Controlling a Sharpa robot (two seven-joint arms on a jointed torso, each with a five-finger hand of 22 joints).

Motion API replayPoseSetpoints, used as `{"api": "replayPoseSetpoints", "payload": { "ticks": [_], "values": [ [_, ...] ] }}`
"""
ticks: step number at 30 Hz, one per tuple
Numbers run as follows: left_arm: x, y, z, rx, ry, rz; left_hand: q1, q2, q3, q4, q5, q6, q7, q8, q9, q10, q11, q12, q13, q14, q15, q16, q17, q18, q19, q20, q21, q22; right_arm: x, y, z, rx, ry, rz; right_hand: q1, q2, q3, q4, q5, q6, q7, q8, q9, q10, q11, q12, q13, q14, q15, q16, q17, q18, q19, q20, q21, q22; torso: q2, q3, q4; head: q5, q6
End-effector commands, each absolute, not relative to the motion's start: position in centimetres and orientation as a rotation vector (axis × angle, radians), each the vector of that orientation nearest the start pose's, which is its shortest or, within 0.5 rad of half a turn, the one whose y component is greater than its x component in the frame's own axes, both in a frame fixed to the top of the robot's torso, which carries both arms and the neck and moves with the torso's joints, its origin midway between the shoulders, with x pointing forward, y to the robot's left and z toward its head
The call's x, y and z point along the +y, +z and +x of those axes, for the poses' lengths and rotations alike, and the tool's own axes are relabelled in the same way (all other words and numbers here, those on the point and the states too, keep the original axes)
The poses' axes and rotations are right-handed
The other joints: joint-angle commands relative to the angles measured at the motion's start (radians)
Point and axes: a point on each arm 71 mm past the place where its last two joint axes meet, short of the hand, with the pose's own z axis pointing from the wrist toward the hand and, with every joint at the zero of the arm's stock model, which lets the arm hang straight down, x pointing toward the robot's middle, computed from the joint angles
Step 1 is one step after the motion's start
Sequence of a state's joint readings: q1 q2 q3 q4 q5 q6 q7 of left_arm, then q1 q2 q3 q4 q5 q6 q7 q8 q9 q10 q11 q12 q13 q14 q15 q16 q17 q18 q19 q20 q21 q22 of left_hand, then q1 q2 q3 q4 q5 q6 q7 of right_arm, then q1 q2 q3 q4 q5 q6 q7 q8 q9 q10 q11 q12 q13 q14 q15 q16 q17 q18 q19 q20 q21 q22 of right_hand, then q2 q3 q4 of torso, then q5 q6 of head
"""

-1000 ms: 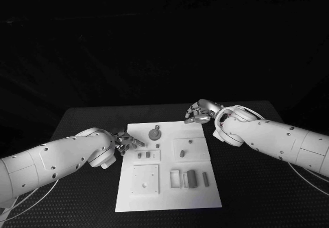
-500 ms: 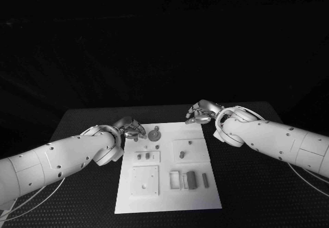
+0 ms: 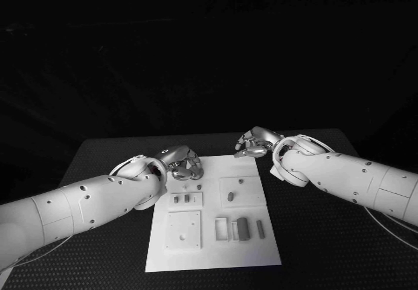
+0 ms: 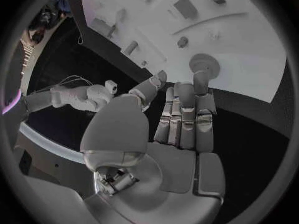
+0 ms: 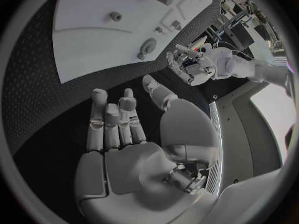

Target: Assemble the parts on the task board

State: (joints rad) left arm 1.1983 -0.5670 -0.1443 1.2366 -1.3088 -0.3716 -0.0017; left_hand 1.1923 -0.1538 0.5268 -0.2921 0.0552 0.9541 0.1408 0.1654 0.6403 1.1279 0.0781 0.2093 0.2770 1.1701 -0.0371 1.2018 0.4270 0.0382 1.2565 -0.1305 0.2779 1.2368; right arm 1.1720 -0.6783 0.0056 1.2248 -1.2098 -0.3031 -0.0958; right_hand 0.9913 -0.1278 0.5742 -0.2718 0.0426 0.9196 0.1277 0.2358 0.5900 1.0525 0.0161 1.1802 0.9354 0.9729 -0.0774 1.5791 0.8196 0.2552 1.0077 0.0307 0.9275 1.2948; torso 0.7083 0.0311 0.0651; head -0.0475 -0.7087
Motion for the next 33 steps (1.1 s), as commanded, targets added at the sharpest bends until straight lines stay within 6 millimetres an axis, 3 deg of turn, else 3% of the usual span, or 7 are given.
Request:
{"api": "replayPoseSetpoints", "payload": {
  "ticks": [1,13,33],
  "values": [
    [12.9,-23.3,51.3,1.673,-0.705,0.305,-0.006,-0.010,-0.008,0.001,0.002,0.009,0.005,0.004,-0.007,0.010,0.001,-0.011,-0.004,-0.011,0.003,0.015,0.011,0.040,0.000,-0.003,0.008,0.013,-20.8,-20.6,53.9,1.725,0.659,0.165,-0.010,0.000,0.004,-0.002,0.006,-0.009,0.009,-0.003,-0.001,-0.002,0.008,0.003,-0.002,0.003,-0.002,0.006,-0.002,0.007,-0.008,-0.001,-0.002,-0.001,0.000,-0.0007,0.0006,-0.001,-0.001],
    [12.1,-24.5,51.3,1.719,-0.652,0.404,0.001,-0.012,-0.020,0.002,0.003,0.017,0.002,0.003,-0.039,-0.017,0.020,-0.085,-0.043,-0.007,0.021,0.075,0.045,0.068,0.018,0.011,0.042,0.065,-21.0,-20.5,53.8,1.725,0.658,0.166,-0.010,0.001,0.004,-0.002,0.006,-0.009,0.009,-0.003,-0.001,-0.002,0.009,0.004,-0.002,0.003,-0.002,0.006,-0.002,0.007,-0.008,-0.001,-0.002,-0.001,0.000,-0.0018,0.0016,-0.007,-0.006],
    [11.9,-25.9,51.4,1.746,-0.620,0.443,0.008,-0.004,-0.009,0.002,0.005,0.023,0.001,0.007,-0.057,0.008,0.020,-0.106,-0.060,-0.005,0.021,0.097,0.053,0.079,0.024,0.015,0.053,0.089,-20.8,-20.5,53.7,1.723,0.664,0.164,-0.010,0.001,0.004,-0.002,0.006,-0.009,0.010,-0.003,-0.001,-0.002,0.009,0.005,-0.002,0.003,-0.001,0.007,-0.002,0.007,-0.008,-0.001,-0.001,-0.001,-0.001,-0.0008,0.0012,-0.013,-0.015]
  ]
}}
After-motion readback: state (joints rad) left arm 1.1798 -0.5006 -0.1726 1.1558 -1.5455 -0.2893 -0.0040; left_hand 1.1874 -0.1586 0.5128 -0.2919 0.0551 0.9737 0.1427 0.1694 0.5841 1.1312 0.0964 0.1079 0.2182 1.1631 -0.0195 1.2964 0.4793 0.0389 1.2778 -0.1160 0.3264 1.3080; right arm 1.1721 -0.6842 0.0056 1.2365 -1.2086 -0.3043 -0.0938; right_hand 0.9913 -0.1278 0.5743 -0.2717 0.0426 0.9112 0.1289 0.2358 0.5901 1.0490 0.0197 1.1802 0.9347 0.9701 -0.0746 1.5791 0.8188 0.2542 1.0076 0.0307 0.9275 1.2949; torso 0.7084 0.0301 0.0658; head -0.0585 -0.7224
